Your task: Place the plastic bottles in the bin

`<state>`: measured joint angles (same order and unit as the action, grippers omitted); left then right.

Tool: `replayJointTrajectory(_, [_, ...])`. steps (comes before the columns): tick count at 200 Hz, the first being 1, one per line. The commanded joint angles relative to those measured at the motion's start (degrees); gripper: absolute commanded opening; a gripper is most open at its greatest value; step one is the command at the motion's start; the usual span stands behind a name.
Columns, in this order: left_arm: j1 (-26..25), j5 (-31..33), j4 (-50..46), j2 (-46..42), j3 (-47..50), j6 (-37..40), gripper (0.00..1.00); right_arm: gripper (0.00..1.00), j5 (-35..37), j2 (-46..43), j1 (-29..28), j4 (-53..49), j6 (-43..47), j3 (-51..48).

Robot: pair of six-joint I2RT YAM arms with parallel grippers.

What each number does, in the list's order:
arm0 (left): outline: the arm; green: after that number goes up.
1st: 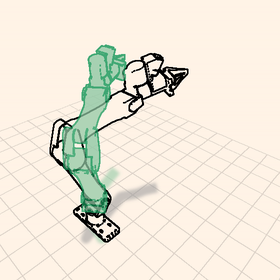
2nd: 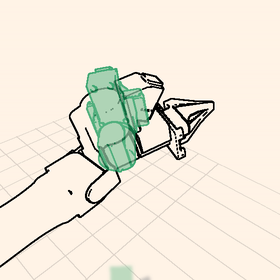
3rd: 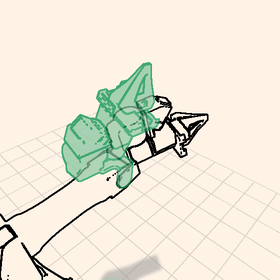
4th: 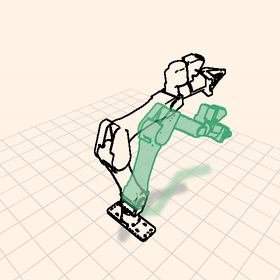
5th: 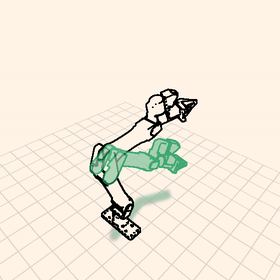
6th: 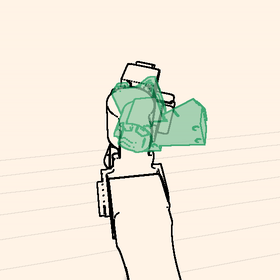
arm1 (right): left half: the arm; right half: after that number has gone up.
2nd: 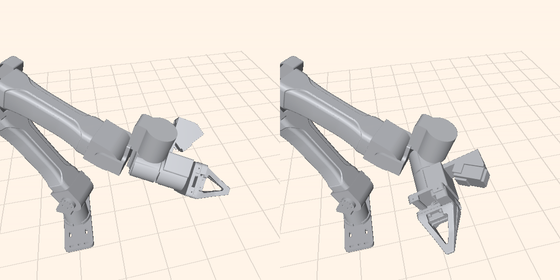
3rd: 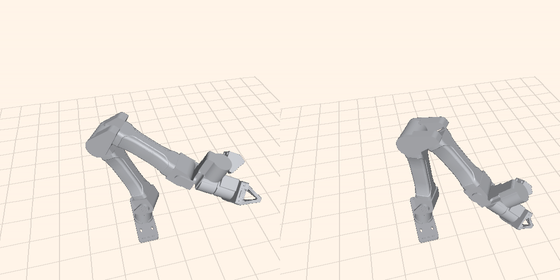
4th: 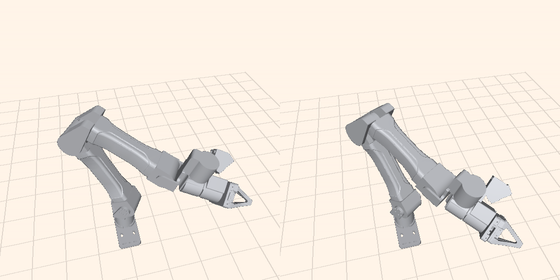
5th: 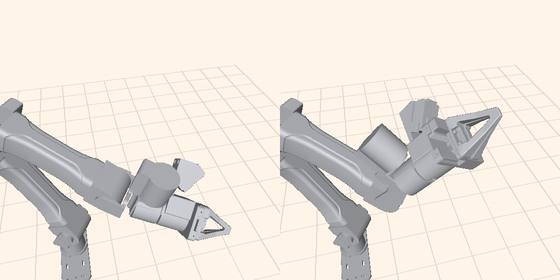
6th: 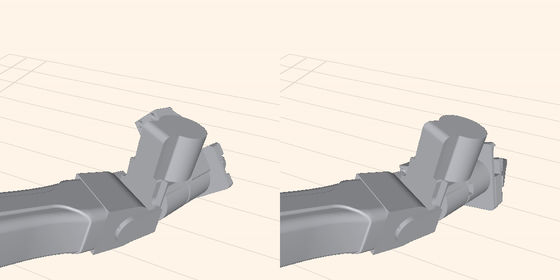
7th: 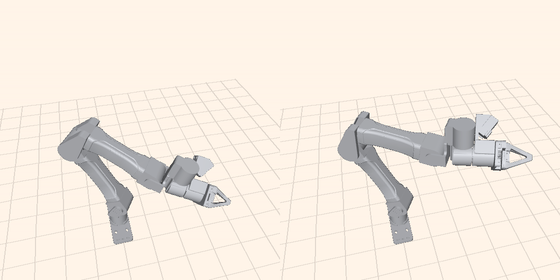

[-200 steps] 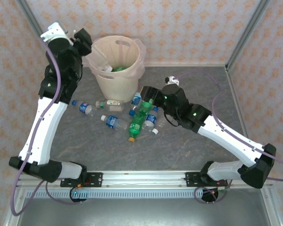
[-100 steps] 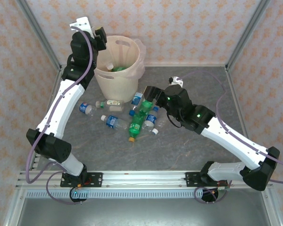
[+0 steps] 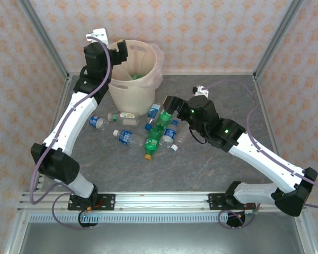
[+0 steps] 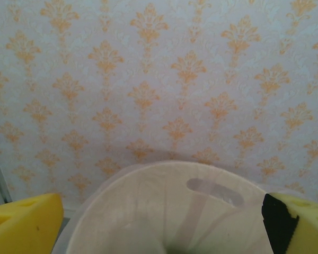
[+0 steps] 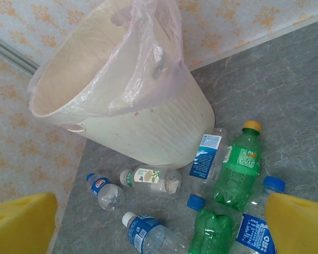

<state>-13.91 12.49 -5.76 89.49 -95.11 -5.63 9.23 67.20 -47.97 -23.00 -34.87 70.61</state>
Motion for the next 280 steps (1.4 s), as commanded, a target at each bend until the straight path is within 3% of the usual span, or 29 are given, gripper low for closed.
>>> replayJointTrajectory(1, [-0.50,-0.33,0.02,-5.74,1.83,-3.01,0.99,1.00,1.33,0.21,-0.20,0.32,0.50,0.12])
replayJointTrajectory(27, [-0.41,-0.54,-4.56,-9.60,4.82,-6.99,0.99,1.00,0.66,2.20,-0.20,0.45,0.86,1.21])
replayJointTrajectory(89, [0.28,-0.10,-11.11,-22.95,22.33,-19.36,0.99,1.00,-0.62,3.55,-0.20,1.31,0.82,1.22])
replayJointTrajectory(149, [0.90,-6.18,-14.77,-31.59,40.49,-38.58,0.99,1.00,2.39,3.11,-0.20,1.27,-1.13,0.24])
replayJointTrajectory(215, [5.02,-23.77,-0.33,-32.18,61.87,-61.92,0.87,1.00,3.34,-2.78,0.36,7.38,-4.06,-5.77])
replayJointTrajectory(280, [7.27,-26.96,8.19,-26.06,66.55,-65.26,0.72,1.00,0.64,-3.79,0.86,6.06,-4.68,-6.47])
